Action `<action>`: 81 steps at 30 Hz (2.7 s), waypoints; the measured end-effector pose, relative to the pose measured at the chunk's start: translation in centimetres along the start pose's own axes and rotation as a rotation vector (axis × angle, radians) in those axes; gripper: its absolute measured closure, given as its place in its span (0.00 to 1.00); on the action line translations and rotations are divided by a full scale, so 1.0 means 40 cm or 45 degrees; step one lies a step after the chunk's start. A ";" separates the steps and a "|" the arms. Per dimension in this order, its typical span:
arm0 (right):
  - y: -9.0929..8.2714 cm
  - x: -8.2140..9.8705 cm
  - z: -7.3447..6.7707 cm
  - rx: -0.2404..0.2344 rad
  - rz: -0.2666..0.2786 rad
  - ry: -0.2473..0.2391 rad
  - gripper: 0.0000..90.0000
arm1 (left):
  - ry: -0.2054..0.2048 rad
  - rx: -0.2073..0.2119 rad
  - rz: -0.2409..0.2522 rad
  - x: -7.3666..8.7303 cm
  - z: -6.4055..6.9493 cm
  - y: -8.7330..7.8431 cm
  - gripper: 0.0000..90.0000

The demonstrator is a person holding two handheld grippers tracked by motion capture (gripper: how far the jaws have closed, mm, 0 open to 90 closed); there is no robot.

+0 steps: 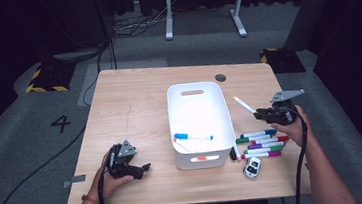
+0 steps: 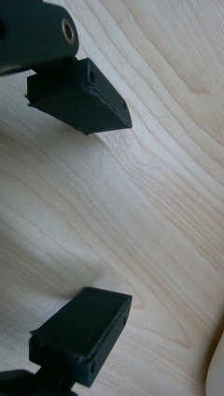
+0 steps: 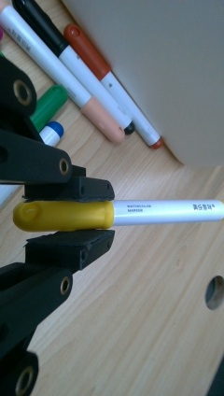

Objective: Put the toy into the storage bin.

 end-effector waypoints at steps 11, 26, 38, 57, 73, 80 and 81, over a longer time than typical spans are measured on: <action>-0.093 -0.048 -0.052 -0.079 0.185 -0.047 0.83 | 0.001 0.000 0.000 0.000 0.000 0.000 0.16; -0.142 -0.156 -0.201 -0.263 0.261 -0.232 0.83 | 0.003 -0.004 0.002 0.000 0.000 0.000 0.16; -0.107 -0.196 -0.297 -0.361 0.204 -0.357 0.83 | 0.002 -0.003 0.001 0.000 0.000 0.000 0.16; -0.019 -0.220 -0.382 -0.470 0.007 -0.486 0.83 | 0.003 -0.004 0.002 0.000 0.000 0.000 0.16; 0.002 -0.213 -0.382 -0.529 -0.146 -0.536 0.83 | 0.004 -0.004 0.001 0.000 0.000 0.000 0.16; 0.010 -0.210 -0.373 -0.499 -0.139 -0.502 0.81 | 0.005 -0.006 0.002 0.000 -0.001 0.000 0.16; 0.009 -0.210 -0.372 -0.495 -0.131 -0.502 0.81 | 0.006 -0.007 0.002 0.000 -0.001 0.000 0.16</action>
Point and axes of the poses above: each handheld gripper's, and its own axes: y roughly forward along the jaws, x roughly out of its underside, z roughly to its right, the point moved 1 cm from there along y, roughly forward along the jaws, and after that the axes turned 2 degrees about z, right-handed, at the moved point
